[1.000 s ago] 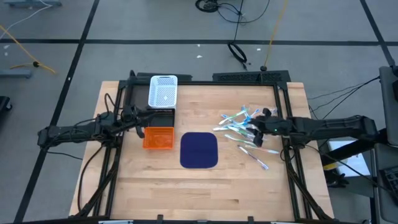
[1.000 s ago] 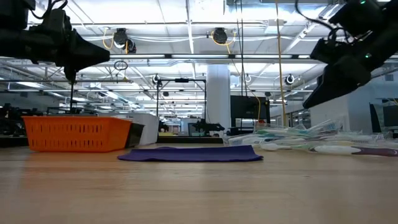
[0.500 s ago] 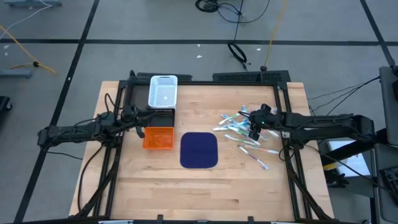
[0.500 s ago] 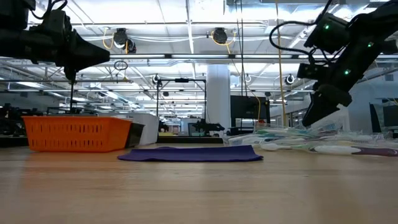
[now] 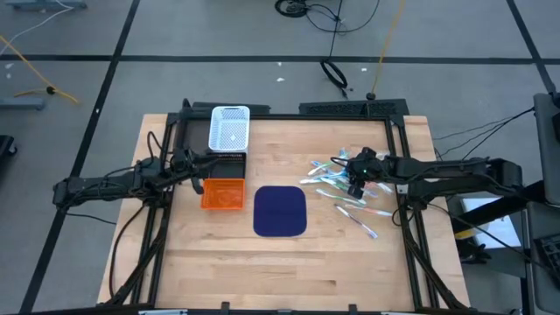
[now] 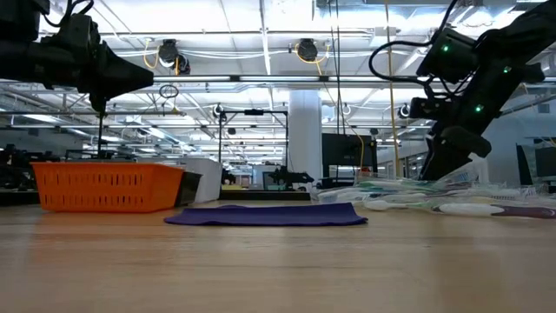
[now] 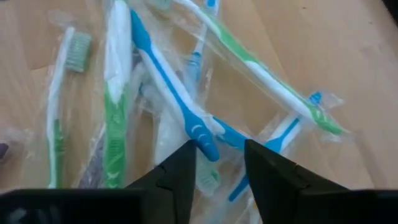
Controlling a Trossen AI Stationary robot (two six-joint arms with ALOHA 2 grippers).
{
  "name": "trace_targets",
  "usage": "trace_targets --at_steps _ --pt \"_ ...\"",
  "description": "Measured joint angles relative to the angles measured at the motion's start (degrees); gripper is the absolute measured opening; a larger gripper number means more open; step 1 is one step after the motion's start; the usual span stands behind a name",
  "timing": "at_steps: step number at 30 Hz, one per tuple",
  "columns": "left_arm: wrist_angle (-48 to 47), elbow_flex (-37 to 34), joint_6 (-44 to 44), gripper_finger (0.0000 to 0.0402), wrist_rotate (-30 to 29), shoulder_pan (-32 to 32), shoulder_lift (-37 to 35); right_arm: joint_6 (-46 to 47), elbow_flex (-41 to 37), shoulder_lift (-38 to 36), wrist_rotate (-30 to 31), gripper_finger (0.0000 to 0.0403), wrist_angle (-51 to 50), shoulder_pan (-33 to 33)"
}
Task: Pick & Place Toothbrushes
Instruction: Put the blue toothbrush into the gray bin
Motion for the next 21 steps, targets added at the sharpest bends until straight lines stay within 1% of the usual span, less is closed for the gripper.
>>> trace_targets --at_steps 2,5,6,14,21 --pt "0.00 0.00 0.00 0.0088 0.00 0.00 0.00 -0.10 0.00 0.15 -0.34 0.0085 0.56 0.00" --pt "0.00 0.00 0.00 0.0088 -0.02 0.00 0.00 -0.74 0.00 0.13 -0.33 0.0024 1.43 0.02" --pt "0.00 0.00 0.00 0.0088 -0.02 0.00 0.00 -1.26 0.00 0.09 -0.33 0.0012 1.47 0.02" --pt "0.04 0.00 -0.13 0.0088 -0.04 0.00 0.00 -0.41 0.66 -0.98 -0.26 0.0001 0.64 0.02" --pt "0.17 0.00 -1.13 0.0088 -0.07 0.00 0.00 -1.06 7.22 -3.05 -0.29 0.0001 0.59 0.17"
